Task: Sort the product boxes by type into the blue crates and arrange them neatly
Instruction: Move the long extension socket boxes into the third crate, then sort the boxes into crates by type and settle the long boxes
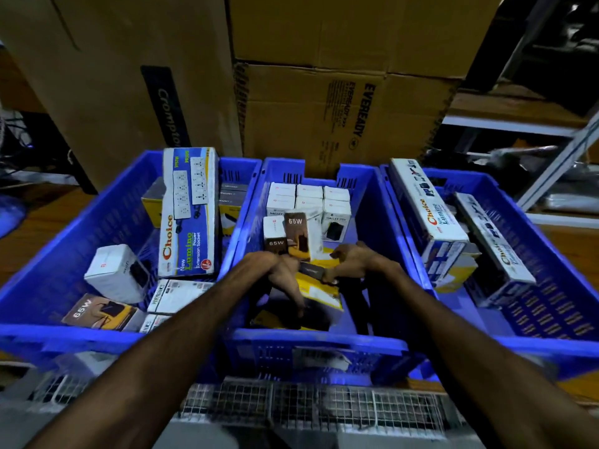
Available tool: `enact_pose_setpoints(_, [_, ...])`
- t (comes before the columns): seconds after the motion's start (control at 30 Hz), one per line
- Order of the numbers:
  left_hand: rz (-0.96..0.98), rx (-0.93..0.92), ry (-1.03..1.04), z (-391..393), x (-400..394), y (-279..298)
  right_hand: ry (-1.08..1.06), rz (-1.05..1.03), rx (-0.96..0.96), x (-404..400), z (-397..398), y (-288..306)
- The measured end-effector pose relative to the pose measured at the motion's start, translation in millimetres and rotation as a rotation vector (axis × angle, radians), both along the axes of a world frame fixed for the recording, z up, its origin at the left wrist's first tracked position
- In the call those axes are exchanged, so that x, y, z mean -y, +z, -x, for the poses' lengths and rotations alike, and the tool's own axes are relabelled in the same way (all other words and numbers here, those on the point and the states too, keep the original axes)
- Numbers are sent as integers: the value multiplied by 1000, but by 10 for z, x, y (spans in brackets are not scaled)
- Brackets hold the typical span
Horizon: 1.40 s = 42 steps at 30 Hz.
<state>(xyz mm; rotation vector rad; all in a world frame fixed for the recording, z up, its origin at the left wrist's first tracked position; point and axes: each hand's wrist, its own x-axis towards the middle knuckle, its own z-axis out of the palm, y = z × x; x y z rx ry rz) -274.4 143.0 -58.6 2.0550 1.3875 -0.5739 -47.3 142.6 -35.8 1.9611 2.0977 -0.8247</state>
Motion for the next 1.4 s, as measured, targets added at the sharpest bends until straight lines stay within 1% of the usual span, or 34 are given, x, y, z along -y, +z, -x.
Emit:
enact_pose_setpoints(0.03, [-14,33,28,-60,103,220,-51,-18,-38,41,4,62])
enact_pose_setpoints(0.13, [-95,118,-4,-80,390,625,-136,-86,-131,142,-42,191])
enact_pose_setpoints(0.27, [-169,268,32,16,571,727,-254,-91,-311,391,-148,351])
enact_pose_setpoints(0.33, [-193,370,46,118,629,768,-321,-99,-434,531,-167,426])
enact_pose_setpoints(0.37, [-200,420,74,170,673,802,-380,-84,-526,583,-180,440])
enact_pose_setpoints(0.47, [-197,571,187,337,829,861,-538,45,-818,759,-157,527])
enact_pose_setpoints(0.6, [-141,714,258,485,1021,932,-699,208,-1042,954,-94,676])
enact_pose_setpoints(0.67, [-116,781,303,518,1101,949,-755,304,-1212,1020,-92,696])
enact_pose_setpoints(0.73, [-93,886,368,532,1158,948,-774,419,-1429,1058,-99,692])
enact_pose_setpoints(0.8, [-73,1033,466,536,1207,932,-768,501,-1599,1074,-114,676])
enact_pose_setpoints(0.93, [-52,1303,776,454,1330,898,-728,602,-1782,1095,-123,653])
enact_pose_setpoints(1.03, [89,1578,971,387,1501,883,-675,650,-1816,1085,-94,637])
enact_pose_setpoints(1.1, [187,1740,1087,369,1654,908,-601,688,-1797,1071,-59,618])
enact_pose_setpoints(1.17, [226,1875,1194,393,1805,941,-534,729,-1766,1065,37,623])
enact_pose_setpoints(1.23, [190,1948,1245,441,1956,965,-476,750,-1730,1055,171,636])
enact_pose_setpoints(1.3, [114,1979,1255,517,2093,990,-417,792,-1681,1040,349,652])
enact_pose_setpoints(1.4, [9,1919,1298,711,2222,1070,-351,784,-1566,1030,640,714])
